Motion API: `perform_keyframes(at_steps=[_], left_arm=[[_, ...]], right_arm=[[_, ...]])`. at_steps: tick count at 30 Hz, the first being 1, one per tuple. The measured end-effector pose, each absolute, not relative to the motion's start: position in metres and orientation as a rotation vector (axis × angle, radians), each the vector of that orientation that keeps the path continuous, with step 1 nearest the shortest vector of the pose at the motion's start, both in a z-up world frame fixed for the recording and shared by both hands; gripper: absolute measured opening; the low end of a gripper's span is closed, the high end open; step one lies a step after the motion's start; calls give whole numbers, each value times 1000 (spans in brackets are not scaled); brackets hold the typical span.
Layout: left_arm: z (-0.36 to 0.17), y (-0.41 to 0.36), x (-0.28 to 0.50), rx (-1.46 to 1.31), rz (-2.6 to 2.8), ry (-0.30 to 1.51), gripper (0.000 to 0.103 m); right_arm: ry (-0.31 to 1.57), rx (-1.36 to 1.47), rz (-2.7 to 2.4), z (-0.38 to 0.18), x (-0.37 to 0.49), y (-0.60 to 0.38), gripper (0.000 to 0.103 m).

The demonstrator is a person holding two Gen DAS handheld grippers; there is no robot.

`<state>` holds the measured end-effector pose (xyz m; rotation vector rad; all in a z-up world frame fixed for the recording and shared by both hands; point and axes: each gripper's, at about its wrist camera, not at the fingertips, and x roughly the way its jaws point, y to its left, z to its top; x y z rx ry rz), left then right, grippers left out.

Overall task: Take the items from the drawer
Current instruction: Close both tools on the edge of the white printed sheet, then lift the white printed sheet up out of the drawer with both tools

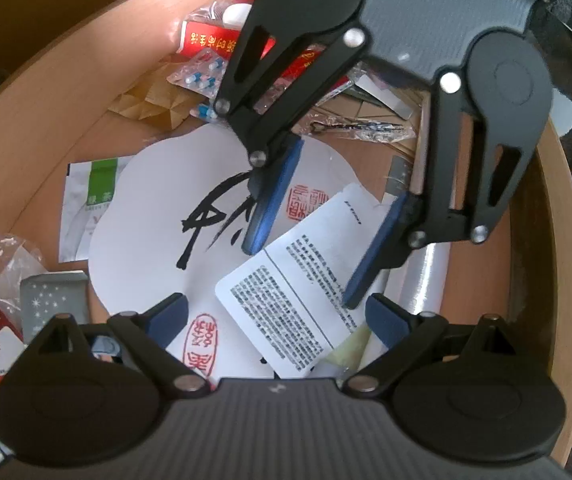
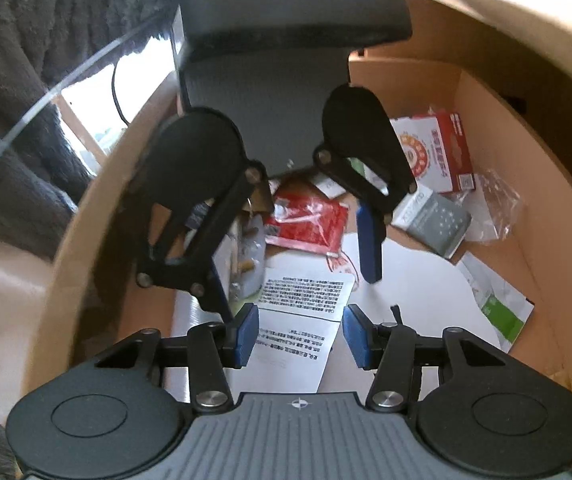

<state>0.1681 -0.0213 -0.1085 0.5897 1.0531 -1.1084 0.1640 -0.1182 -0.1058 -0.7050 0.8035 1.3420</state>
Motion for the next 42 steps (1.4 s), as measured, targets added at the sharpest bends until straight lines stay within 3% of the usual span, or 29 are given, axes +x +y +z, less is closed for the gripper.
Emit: perform_keyframes(at_steps=[3, 7, 9, 11, 13, 18, 20, 23, 25, 27, 28, 29, 34, 36, 37, 38, 40, 42], left_arm=[[-107, -22, 167, 589, -1125, 1045, 94], [-102, -23, 162, 577, -1200, 1026, 73], [-100, -23, 159, 591, -1220, 1002, 71], [-96, -23, 157, 597, -1232, 972, 47], [-92, -24, 158, 588, -1236, 962, 36], [-87, -26, 148, 632, -1265, 907, 27], [-86, -26, 148, 622, -1260, 903, 24], [-82, -27, 144, 624, -1264, 886, 24], [-75, -18, 144, 647, -1277, 857, 28], [-66, -11, 141, 670, -1266, 816, 41], [-63, -10, 140, 690, -1254, 801, 61], [-63, -11, 140, 732, -1230, 787, 71], [-49, -11, 128, 824, -1180, 623, 70], [-35, -9, 129, 794, -1166, 585, 58], [-30, -8, 130, 784, -1166, 585, 45], [-27, -8, 131, 784, -1163, 588, 26], [-20, -8, 131, 796, -1150, 586, 13], [-10, -9, 123, 847, -1105, 532, 12]], right_arm=[[791, -700, 1354, -100, 161, -120, 47], [783, -714, 1350, -98, 158, -121, 46], [769, -723, 1323, -97, 159, -122, 46], [788, -735, 1301, -98, 163, -124, 46], [823, -747, 1288, -100, 166, -126, 46], [960, -746, 1364, -109, 165, -127, 46], [941, -776, 1368, -110, 157, -123, 33], [882, -818, 1383, -99, 147, -121, 15], [857, -813, 1390, -91, 144, -124, 13], [833, -804, 1383, -80, 144, -128, 11], [816, -799, 1379, -73, 144, -130, 10], [794, -797, 1375, -66, 143, -131, 6], [674, -802, 1327, -32, 136, -138, 4], [630, -823, 1271, -23, 132, -139, 4], [606, -833, 1244, -19, 130, -140, 4], [586, -836, 1227, -14, 129, -142, 4], [535, -839, 1194, 0, 121, -144, 4], [473, -857, 1161, 14, 109, -144, 5]])
